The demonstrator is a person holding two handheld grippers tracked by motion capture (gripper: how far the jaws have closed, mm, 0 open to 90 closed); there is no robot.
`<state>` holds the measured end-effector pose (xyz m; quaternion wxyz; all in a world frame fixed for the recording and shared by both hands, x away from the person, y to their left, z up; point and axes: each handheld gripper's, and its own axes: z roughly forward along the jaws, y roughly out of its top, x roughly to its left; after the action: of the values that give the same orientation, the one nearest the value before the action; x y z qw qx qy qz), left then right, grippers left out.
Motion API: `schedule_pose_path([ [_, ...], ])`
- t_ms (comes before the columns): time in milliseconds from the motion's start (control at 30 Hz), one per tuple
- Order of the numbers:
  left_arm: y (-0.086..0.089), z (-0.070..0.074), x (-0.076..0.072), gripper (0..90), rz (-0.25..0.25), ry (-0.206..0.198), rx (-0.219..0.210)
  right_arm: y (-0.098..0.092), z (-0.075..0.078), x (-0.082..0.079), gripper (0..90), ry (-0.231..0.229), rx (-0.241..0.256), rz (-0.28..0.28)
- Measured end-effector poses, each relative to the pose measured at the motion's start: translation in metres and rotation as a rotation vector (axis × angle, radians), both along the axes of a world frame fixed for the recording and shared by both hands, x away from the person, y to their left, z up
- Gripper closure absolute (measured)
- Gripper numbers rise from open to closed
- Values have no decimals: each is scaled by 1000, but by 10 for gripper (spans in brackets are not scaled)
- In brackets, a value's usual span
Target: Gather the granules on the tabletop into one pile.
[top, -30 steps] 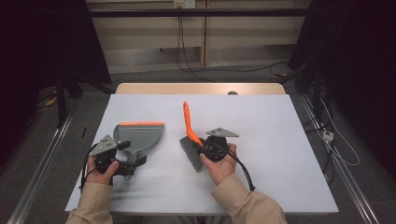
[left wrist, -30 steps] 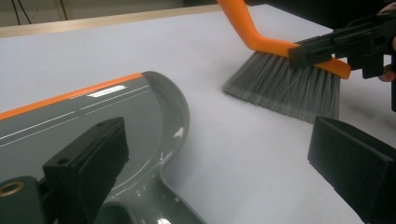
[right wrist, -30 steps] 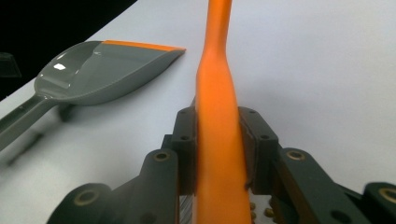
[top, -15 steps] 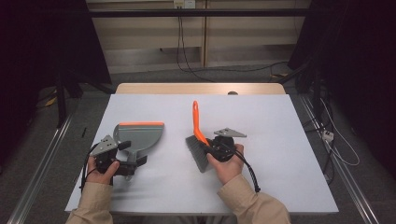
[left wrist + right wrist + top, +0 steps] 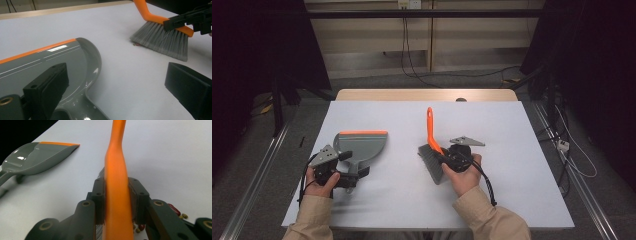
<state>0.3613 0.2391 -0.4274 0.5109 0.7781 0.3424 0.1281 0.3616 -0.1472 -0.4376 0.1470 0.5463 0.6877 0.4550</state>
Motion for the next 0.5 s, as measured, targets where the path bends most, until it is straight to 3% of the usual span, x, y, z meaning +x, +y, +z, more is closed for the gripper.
schedule_pose_path([
  [300,-1,0,0,49,0,4,-1,-9,1,-1,702,0,-10,-14],
  [500,-1,0,0,49,0,3,-1,-8,4,1,713,8,54,-15],
])
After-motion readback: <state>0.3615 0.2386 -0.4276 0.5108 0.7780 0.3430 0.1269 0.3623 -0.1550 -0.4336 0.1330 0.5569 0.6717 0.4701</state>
